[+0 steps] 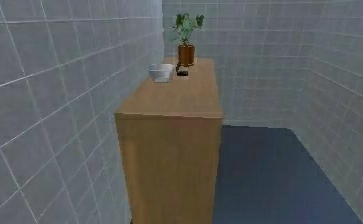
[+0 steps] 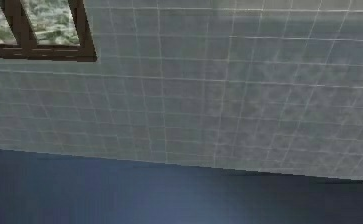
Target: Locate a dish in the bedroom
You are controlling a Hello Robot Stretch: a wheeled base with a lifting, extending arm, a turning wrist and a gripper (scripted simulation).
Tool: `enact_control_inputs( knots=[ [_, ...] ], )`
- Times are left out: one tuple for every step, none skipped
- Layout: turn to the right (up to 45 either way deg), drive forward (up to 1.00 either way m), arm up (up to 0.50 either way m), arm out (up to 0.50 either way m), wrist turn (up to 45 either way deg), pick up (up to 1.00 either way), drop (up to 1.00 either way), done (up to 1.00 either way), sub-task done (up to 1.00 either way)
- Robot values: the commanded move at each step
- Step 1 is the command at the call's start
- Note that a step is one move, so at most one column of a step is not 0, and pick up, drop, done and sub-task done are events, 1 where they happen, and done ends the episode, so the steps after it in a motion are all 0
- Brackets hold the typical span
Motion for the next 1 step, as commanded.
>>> enact_control_inputs(
  knots=[
    [0.0,0.45,0.0,0.0,0.0,0.0,0.0,0.0,0.0]
  ],
)
